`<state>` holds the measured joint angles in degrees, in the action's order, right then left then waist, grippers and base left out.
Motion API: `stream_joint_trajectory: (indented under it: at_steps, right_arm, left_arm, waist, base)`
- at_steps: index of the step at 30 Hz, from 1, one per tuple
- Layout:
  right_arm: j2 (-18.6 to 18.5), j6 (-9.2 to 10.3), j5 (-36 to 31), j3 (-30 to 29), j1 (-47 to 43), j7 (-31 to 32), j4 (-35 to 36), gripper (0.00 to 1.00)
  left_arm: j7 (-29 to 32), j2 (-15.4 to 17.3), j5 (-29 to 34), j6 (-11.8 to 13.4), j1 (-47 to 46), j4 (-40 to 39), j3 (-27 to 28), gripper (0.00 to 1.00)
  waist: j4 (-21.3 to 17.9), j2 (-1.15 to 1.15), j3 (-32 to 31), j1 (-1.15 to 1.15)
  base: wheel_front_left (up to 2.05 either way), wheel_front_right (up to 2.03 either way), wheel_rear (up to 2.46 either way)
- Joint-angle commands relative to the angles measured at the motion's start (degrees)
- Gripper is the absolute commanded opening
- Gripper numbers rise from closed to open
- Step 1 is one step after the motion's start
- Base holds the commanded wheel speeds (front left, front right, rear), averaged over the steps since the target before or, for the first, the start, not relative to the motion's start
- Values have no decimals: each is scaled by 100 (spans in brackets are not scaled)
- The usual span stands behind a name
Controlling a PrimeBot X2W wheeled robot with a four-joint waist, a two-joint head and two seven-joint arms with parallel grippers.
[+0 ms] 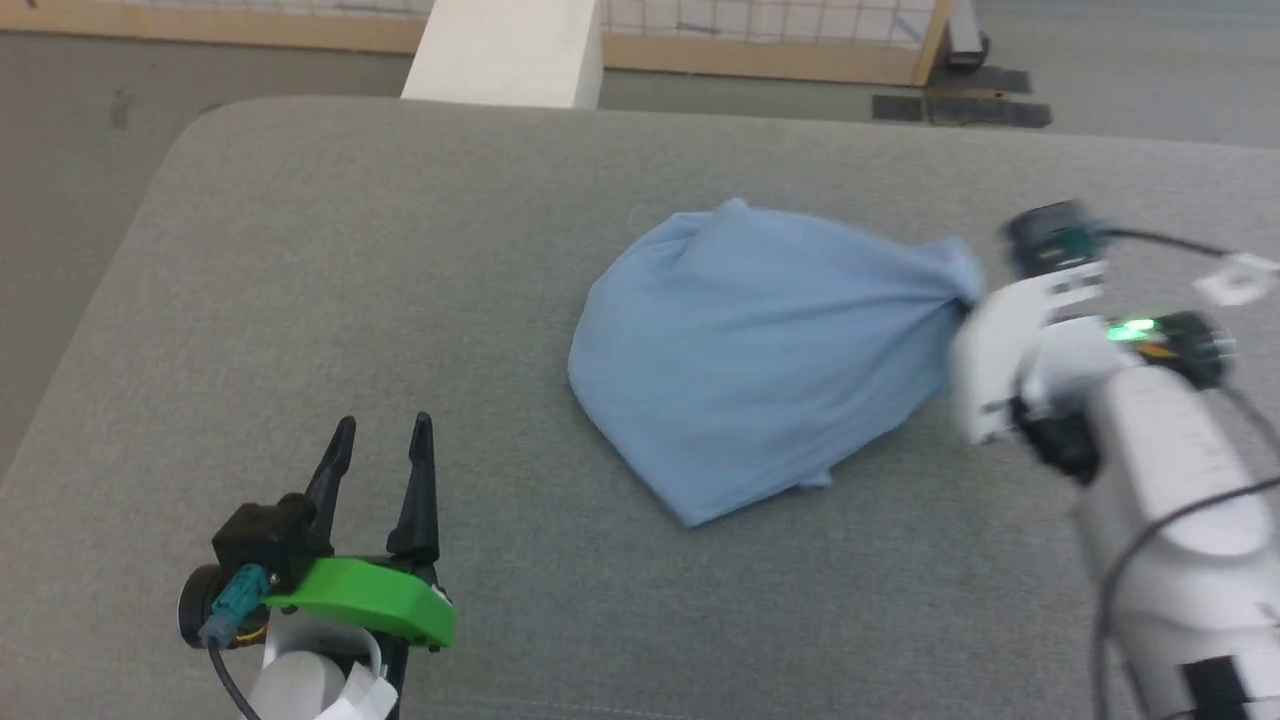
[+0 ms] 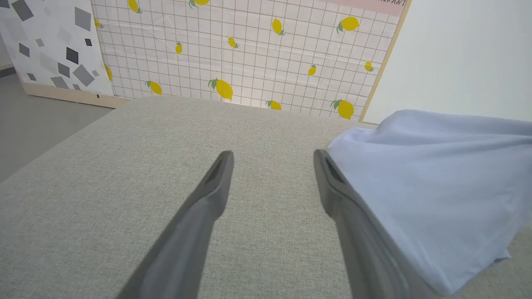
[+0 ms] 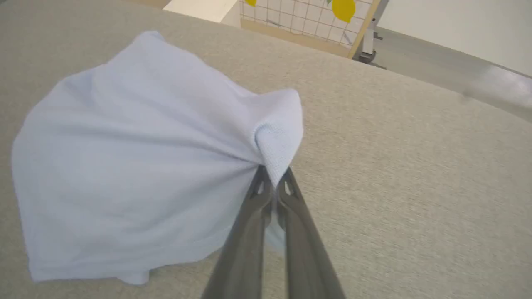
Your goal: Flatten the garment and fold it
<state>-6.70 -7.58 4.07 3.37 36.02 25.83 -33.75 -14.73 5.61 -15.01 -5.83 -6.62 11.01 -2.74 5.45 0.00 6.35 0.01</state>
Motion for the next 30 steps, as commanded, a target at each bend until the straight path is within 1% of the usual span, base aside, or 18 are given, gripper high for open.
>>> stream_joint_trajectory:
  at_steps: [1,4,5,7,11,13,15,16,17,20,25,27,30]
  right_arm:
    - [-175,9,-17,-284,-100,-31,119,0]
    - [-434,9,-139,-1055,-505,98,360,0]
    - [-505,9,-229,-1411,-773,183,454,0]
    - [-503,9,-358,-1931,-1264,354,583,0]
    - [-218,9,-571,-2541,-2161,722,783,0]
    - [-34,9,-567,-2682,-2446,846,855,0]
    - [118,9,-512,-2794,-2584,802,1003,0]
    - [165,9,-475,-2786,-2617,732,1077,18]
    - [213,9,-380,-2808,-2622,594,1178,100]
    - [297,9,-74,-2816,-2577,36,1530,100]
    - [367,9,571,-2947,-2568,-1491,2329,100]
    - [376,9,774,-2938,-2686,-1907,2515,100]
    - [379,9,1108,-2887,-2893,-2270,2549,100]
  left_arm:
    - [-27,-29,63,-40,74,26,6,100]
    - [-27,-51,32,-58,83,67,-8,100]
    - [-27,-59,17,-66,88,83,-16,100]
    - [-27,-68,1,-77,102,114,-36,100]
    - [-27,-64,-73,-102,133,230,-90,100]
    - [-27,-59,-118,-111,135,282,-105,100]
    - [-27,-50,-151,-118,135,324,-122,100]
    - [-27,-48,-166,-121,132,340,-133,100]
    - [-27,-46,-183,-124,128,361,-149,100]
    - [-27,-31,-208,-130,126,414,-186,100]
    - [-27,-39,-285,-137,143,496,-246,100]
    - [-27,-62,-357,-139,159,520,-258,100]
    - [10,-105,-474,-129,142,554,-278,100]
  waist:
    - [-210,0,-197,-1]
    - [-260,0,-255,-1]
    - [-267,0,-279,-1]
    - [-268,0,-309,-1]
    - [-299,0,-333,-1]
    - [-316,0,-337,-1]
    - [-334,0,-340,-1]
    - [-340,0,-342,-1]
    - [-349,0,-349,-1]
    - [-360,0,-399,-1]
    - [-350,0,-527,-1]
    - [-342,0,-557,-1]
    - [-344,0,-583,-1]
  base:
    - [0,0,0]
    - [0,0,0]
    - [0,0,0]
    - [0,0,0]
    - [0,0,0]
    - [0,0,0]
    - [0,0,0]
    - [0,0,0]
    - [0,0,0]
    - [0,0,0]
    - [0,0,0]
    - [0,0,0]
    - [0,0,0]
